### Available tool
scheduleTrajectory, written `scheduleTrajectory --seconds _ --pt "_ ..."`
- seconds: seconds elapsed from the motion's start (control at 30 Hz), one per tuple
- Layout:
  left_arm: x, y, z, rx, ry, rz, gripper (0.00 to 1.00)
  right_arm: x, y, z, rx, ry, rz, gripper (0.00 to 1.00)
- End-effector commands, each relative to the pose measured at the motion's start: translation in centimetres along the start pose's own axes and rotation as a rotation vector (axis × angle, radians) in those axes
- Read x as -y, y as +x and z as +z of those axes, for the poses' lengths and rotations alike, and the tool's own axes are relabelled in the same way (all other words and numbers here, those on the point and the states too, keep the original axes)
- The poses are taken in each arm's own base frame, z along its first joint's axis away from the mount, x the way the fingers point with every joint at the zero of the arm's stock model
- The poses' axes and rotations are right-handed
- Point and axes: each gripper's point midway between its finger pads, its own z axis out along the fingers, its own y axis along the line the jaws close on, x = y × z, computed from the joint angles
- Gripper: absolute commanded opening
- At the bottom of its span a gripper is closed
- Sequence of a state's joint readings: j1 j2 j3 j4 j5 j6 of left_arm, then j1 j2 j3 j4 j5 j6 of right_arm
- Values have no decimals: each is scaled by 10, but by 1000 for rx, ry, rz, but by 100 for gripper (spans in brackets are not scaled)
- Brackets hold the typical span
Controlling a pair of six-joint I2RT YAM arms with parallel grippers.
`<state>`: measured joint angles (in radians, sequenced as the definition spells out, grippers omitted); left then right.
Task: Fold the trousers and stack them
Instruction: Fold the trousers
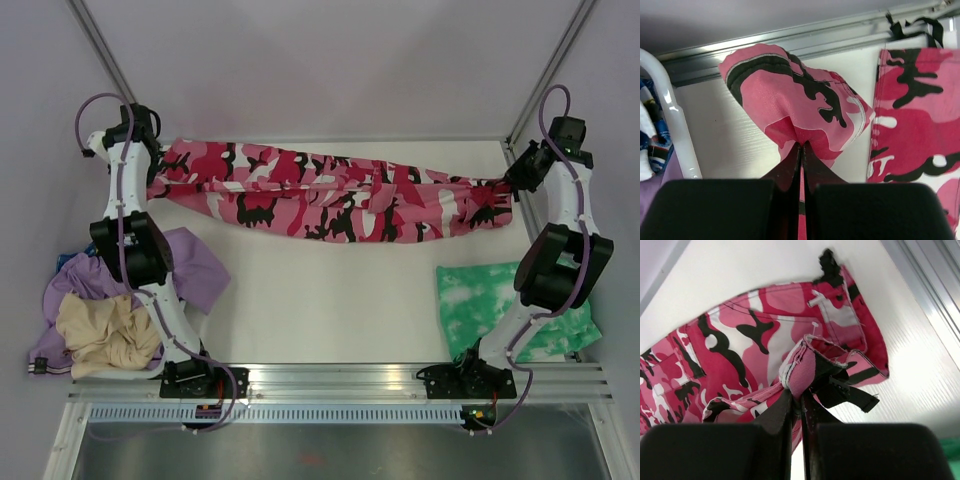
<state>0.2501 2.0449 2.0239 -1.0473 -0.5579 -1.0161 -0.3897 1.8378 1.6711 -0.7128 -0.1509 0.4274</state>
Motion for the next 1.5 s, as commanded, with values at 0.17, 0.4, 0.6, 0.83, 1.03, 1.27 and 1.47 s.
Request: scheduleTrajectory --seconds 0.17,0.4,0.6,0.83,1.03,1.27,1.47 --pt "17 -41 16 156 -87 -243 2 -18 -78 32 204 -70 -78 1" --pt "45 -28 32 192 -73 -230 2 -27 -97 67 212 -90 -121 2" --pt "52 -23 49 219 -79 -240 2 -31 -105 95 228 -117 -125 5" --pt "100 -51 43 360 75 -253 2 -25 -95 125 195 -104 -108 5" --pt "150 -64 18 514 213 -258 2 -15 -90 131 201 -45 -104 3" --pt "126 -53 30 501 104 -245 2 -20 -106 132 257 -54 -84 4" --pt "114 -48 42 465 66 -201 2 -20 -103 137 246 -60 -87 5"
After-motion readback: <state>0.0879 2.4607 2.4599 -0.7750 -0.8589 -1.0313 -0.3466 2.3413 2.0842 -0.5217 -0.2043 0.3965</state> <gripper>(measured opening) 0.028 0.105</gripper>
